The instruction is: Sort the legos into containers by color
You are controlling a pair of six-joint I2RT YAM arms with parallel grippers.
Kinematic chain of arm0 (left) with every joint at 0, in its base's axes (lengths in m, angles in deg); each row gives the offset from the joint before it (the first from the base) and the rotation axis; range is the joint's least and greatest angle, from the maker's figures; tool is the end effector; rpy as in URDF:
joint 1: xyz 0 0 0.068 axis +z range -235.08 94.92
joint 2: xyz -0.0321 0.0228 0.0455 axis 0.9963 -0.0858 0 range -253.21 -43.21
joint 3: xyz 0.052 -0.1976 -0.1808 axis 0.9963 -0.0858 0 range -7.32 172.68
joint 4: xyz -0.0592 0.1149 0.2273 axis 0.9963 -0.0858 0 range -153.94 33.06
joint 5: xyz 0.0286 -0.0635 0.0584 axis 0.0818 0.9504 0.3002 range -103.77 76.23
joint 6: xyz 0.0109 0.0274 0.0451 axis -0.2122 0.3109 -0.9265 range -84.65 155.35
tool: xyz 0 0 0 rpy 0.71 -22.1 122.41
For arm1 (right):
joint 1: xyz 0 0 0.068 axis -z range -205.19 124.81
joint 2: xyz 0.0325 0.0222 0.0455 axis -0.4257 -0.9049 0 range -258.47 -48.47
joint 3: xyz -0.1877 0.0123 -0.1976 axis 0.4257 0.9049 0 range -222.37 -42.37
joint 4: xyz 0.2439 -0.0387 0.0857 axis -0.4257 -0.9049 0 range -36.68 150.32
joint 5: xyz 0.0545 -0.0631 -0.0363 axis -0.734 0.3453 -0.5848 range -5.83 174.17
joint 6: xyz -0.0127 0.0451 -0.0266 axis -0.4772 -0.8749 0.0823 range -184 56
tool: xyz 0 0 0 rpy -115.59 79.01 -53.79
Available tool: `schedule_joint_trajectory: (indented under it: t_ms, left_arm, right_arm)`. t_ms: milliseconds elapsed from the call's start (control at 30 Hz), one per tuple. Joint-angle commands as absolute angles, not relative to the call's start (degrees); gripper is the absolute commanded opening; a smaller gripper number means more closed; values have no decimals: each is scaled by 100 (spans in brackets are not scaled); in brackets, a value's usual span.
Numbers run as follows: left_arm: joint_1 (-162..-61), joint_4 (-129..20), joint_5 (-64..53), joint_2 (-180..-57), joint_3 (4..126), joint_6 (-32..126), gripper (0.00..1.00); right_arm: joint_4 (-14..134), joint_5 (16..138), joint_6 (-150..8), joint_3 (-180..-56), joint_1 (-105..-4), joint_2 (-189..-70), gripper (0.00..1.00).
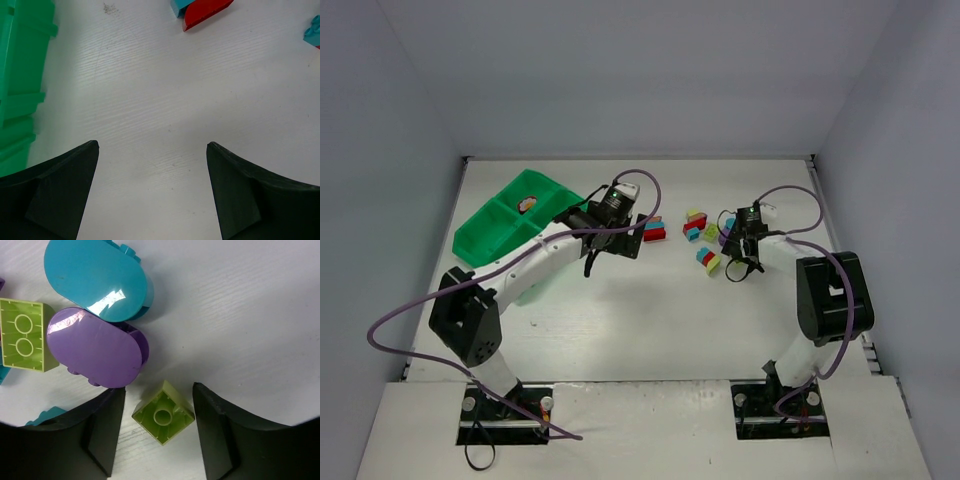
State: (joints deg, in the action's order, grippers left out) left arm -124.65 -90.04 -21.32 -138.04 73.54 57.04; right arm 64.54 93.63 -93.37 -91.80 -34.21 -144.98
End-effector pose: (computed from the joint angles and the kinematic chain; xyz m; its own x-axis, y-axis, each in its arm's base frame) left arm 0.2873 -0.2313 0.2957 -0.7324 0.1299 -0.6684 0.3140 0.9354 -0.1623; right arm 0.3374 0.0477 0.1632 -0.6029 0.3941 -0.6937 0.2983 0.9178 0.2622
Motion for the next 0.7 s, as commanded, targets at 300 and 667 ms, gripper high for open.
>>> schedule_joint_trajectory:
  t_ms: [300, 667]
  left_arm:
    - [-12367, -8955, -2212, -13374, 7425, 5732, 82]
    - [-12331, -8577, -1395, -13356, 7416, 5996, 81]
  right_arm:
    - [6402, 9375, -9275, -9185, -3425, -14104, 0]
    - [6067, 9086, -9063, -9299, -3617, -13268, 0]
